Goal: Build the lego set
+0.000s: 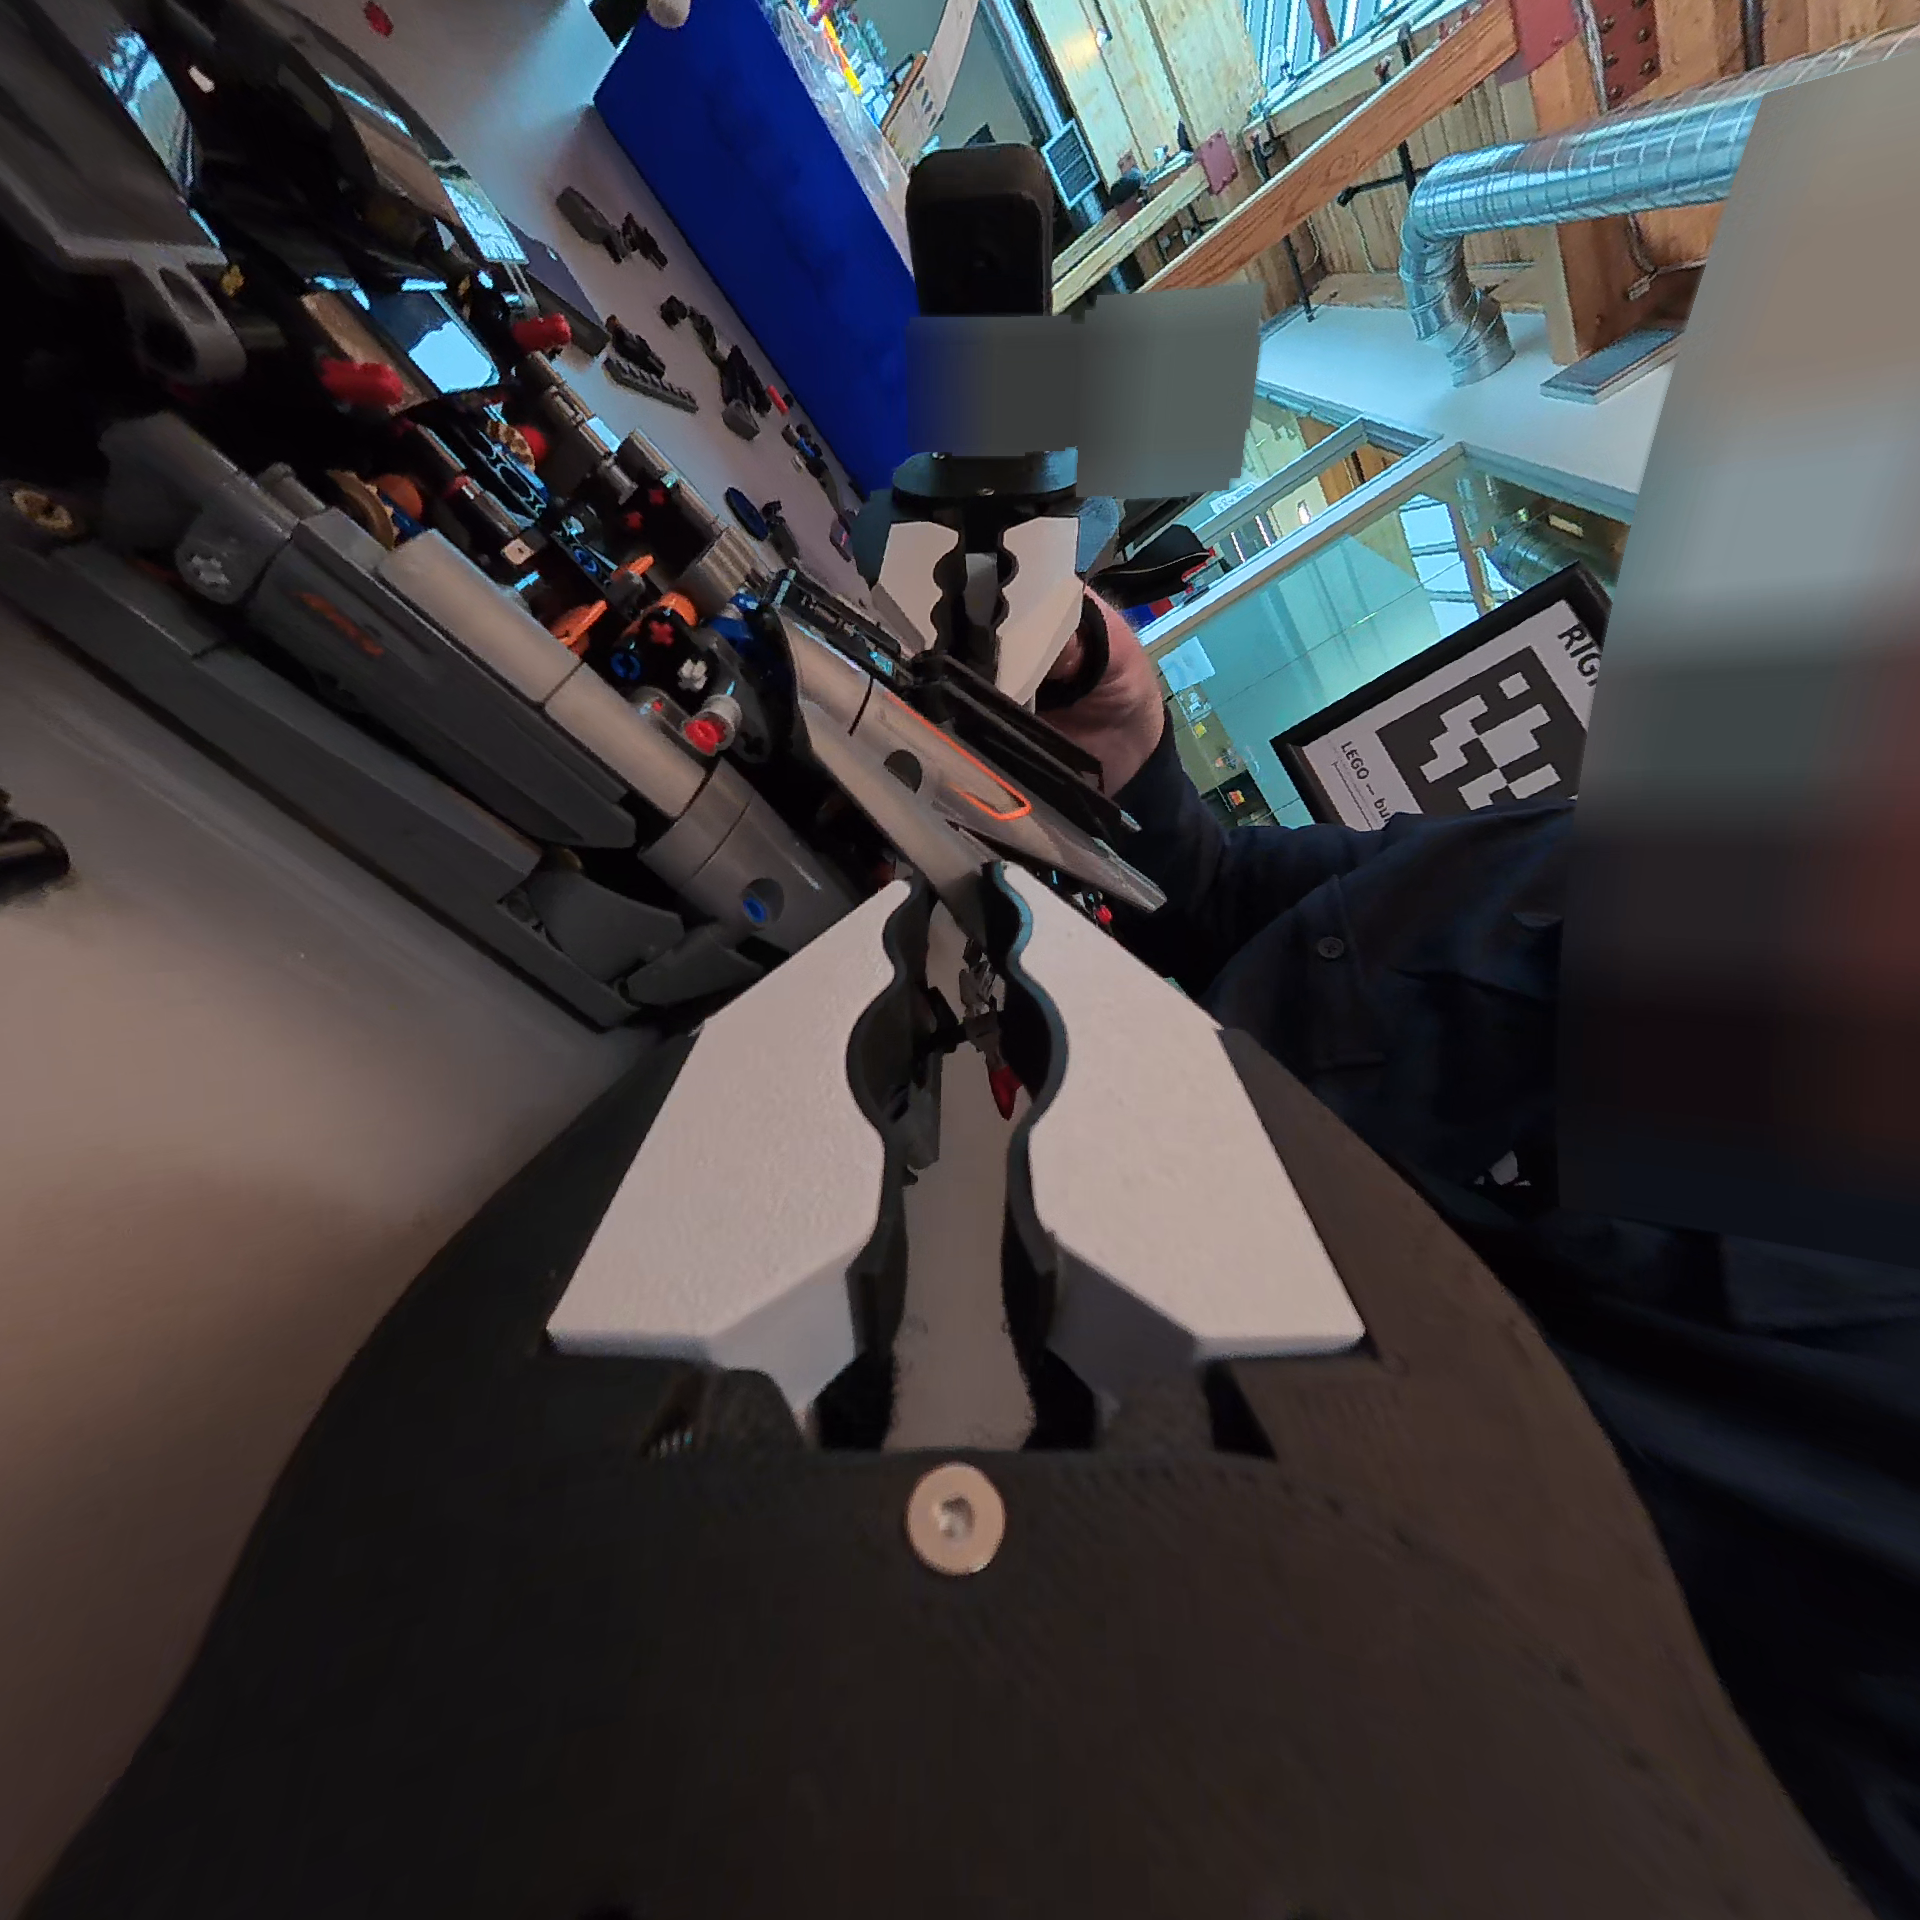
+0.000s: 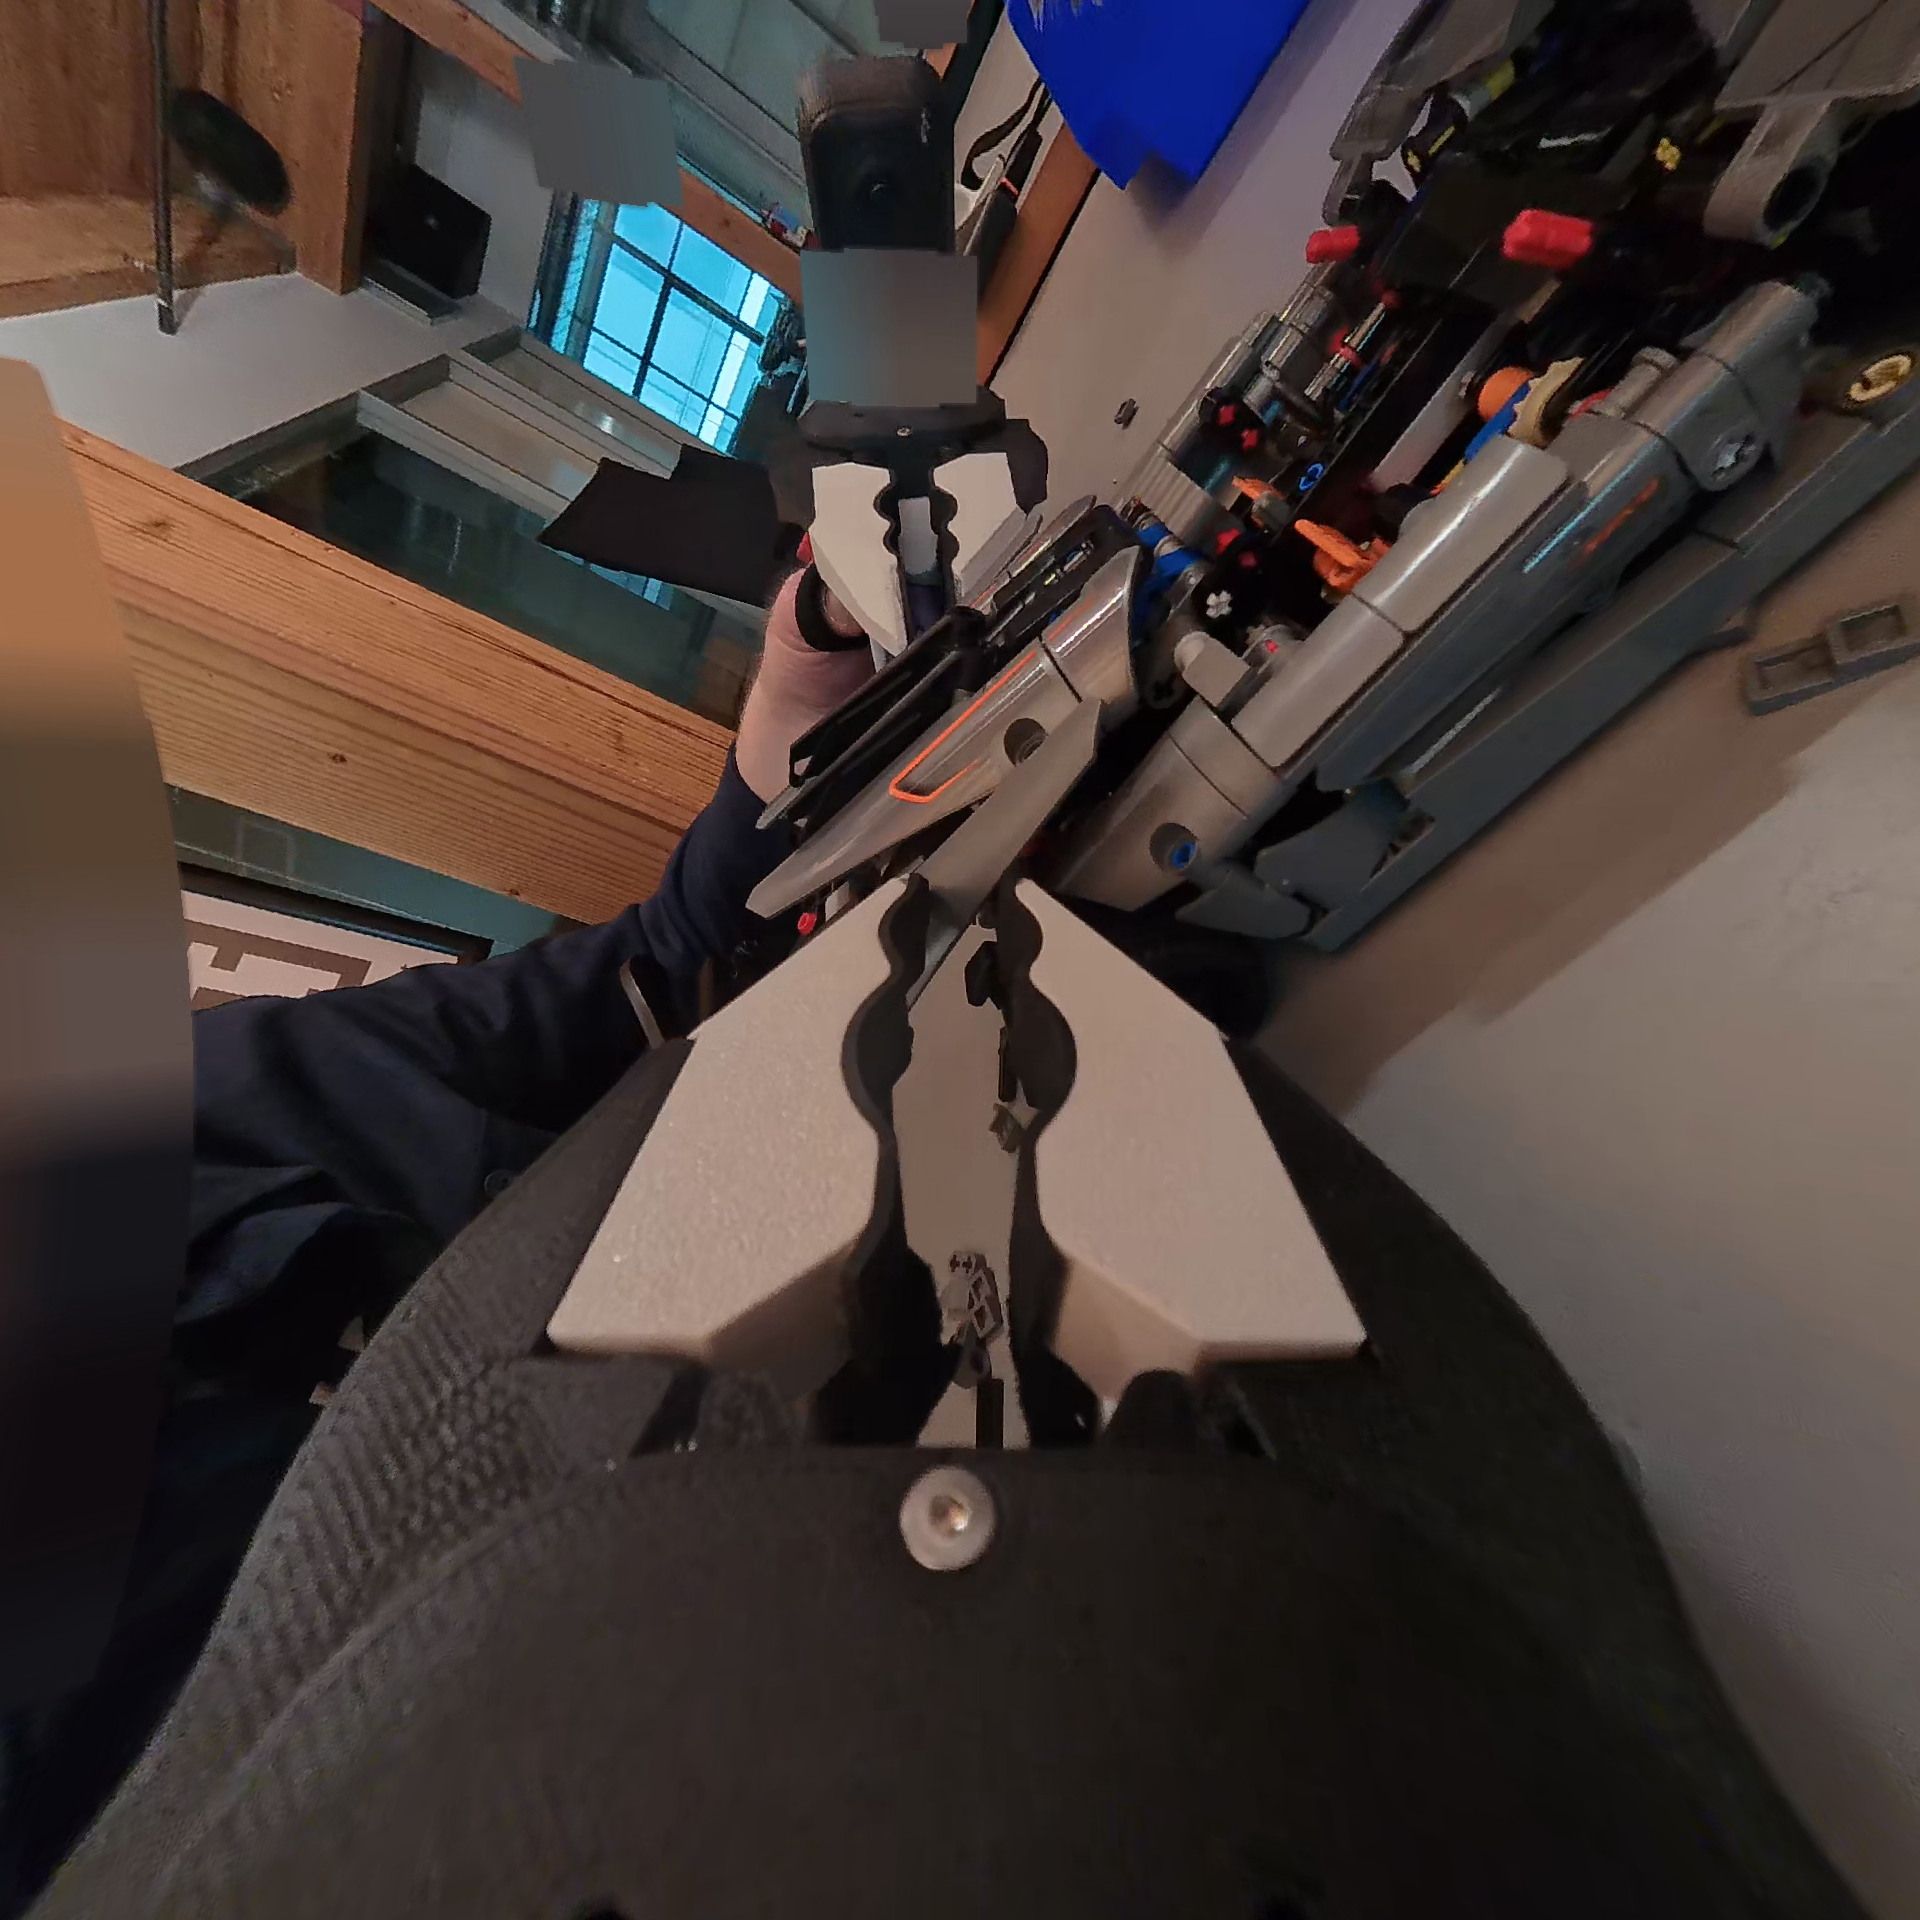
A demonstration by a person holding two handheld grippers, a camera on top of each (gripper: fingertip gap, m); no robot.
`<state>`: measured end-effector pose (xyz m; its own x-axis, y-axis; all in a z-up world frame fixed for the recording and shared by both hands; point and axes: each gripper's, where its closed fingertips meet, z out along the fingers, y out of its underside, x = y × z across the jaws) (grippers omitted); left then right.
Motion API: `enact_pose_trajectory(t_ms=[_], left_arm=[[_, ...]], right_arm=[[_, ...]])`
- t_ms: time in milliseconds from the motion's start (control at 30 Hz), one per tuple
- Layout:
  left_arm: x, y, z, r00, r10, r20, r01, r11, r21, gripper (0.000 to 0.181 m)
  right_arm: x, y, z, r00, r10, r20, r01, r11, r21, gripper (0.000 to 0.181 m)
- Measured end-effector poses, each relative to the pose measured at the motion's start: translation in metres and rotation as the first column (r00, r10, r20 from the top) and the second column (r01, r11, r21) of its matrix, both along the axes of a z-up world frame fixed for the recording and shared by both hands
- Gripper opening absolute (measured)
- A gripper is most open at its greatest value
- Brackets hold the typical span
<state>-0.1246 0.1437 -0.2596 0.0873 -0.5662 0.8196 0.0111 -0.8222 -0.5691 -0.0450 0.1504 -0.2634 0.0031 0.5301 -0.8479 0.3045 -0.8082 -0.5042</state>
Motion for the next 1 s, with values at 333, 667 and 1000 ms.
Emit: enact_pose_trajectory(t_ms=[333,667,1000], left_arm=[[-0.001,-0.001,-0.002,1.000,0.013,0.001,-0.013,1.000,-0.029,0.008],[-0.023,0.001,0.029,0.993,0.104,-0.053,-0.089,0.969,0.232,0.021],[-0.025,0.002,-0.001,0.713,0.451,-0.537,0.231,0.572,0.787,0.038]], right_arm=[[0.000,0.003,-0.001,1.000,-0.018,0.014,0.018,1.000,0.021,0.014],[0.009,0.008,0.022,0.999,-0.015,-0.045,0.025,0.971,0.237,0.028],[0.013,0.011,-0.012,0.951,-0.082,0.297,-0.224,0.478,0.850,0.038]])
